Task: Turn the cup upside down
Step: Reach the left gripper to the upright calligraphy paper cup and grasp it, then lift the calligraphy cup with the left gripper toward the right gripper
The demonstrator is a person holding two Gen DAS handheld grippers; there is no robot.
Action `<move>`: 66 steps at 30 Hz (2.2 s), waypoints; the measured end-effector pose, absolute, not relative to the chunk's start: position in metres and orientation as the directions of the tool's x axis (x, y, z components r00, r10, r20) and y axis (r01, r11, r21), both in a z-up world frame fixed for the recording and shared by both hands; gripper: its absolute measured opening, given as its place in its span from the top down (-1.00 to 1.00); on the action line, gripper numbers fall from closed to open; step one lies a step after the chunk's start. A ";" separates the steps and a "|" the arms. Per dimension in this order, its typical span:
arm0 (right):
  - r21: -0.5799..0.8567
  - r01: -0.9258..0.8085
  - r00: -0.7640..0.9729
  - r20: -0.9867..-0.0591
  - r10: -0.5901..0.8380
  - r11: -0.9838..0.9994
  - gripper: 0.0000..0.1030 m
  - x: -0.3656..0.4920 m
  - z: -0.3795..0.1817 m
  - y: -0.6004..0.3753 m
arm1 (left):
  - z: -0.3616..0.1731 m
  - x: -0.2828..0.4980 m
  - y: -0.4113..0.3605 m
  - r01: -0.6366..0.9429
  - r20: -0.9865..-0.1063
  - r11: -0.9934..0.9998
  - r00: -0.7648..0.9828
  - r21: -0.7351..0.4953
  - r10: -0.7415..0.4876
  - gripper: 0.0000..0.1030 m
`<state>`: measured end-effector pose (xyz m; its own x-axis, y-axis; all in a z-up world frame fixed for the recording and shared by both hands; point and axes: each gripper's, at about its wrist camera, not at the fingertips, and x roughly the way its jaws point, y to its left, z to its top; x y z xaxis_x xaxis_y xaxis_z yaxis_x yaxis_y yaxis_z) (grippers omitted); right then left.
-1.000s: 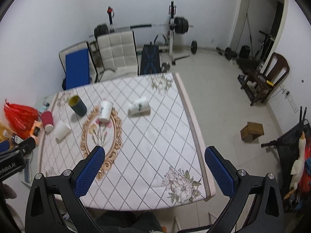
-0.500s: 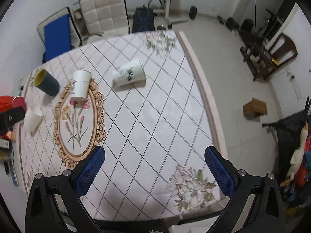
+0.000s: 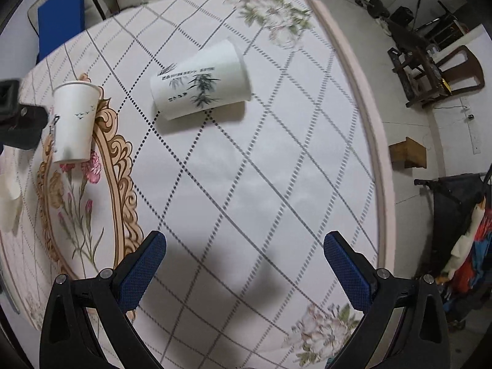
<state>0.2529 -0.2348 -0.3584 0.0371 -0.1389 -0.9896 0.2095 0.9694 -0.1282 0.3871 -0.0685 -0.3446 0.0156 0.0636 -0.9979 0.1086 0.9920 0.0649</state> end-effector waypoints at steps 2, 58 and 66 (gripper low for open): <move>-0.134 0.201 0.020 -0.990 -0.141 0.970 -1.00 0.266 -0.369 -0.231 | -0.356 0.395 -0.073 0.135 -0.997 0.988 0.005 0.076 0.076 -1.00; -0.127 0.187 -0.037 -0.992 -0.122 0.974 -1.00 0.301 -0.376 -0.214 | -0.387 0.327 -0.020 0.204 -0.994 0.977 -0.096 -0.060 -0.041 -0.19; -0.118 0.147 -0.056 -0.992 -0.111 0.982 -1.00 0.250 -0.374 -0.203 | -0.398 0.235 0.024 0.125 -0.983 0.989 -0.175 -0.077 -0.054 -0.19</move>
